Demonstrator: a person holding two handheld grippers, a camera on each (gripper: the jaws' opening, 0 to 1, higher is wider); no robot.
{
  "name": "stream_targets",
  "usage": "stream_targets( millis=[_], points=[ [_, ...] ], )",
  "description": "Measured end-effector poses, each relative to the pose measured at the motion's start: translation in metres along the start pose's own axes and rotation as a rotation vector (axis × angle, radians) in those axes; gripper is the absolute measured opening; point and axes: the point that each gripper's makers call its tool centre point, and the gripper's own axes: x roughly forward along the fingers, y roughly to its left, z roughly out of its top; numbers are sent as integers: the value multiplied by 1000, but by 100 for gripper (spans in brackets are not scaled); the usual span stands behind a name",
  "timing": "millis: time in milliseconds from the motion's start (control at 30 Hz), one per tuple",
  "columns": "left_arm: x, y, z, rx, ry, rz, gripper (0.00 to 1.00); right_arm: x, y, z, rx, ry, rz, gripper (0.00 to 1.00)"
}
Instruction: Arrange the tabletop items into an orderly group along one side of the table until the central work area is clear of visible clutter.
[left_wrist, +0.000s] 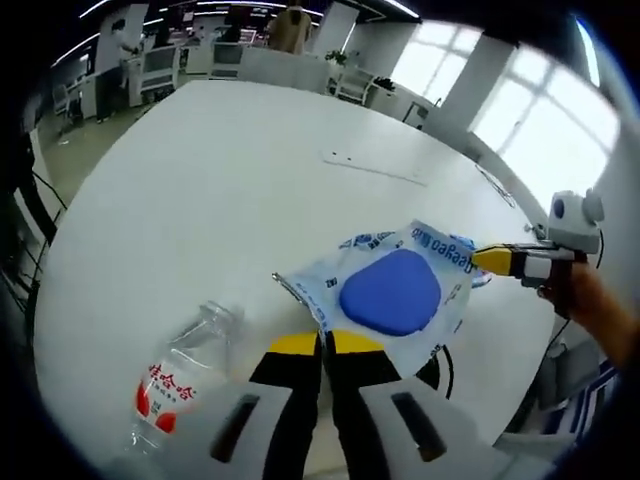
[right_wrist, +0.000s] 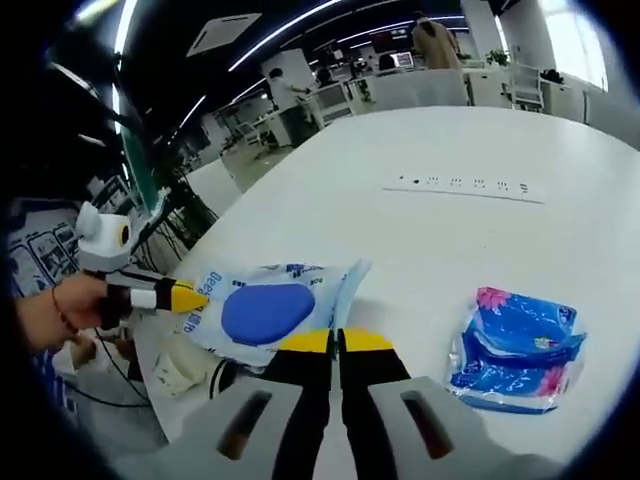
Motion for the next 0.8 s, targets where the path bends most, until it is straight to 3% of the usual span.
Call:
stream_targets(
  millis=[467,800],
  points=[
    [-7,-18,32,79,-70,-35,0,-28,1,9,25,-86,-26,0],
    [-5,-34,64,162,-121,-72,0,-42,1,12,46,-141,-54,0]
  ],
)
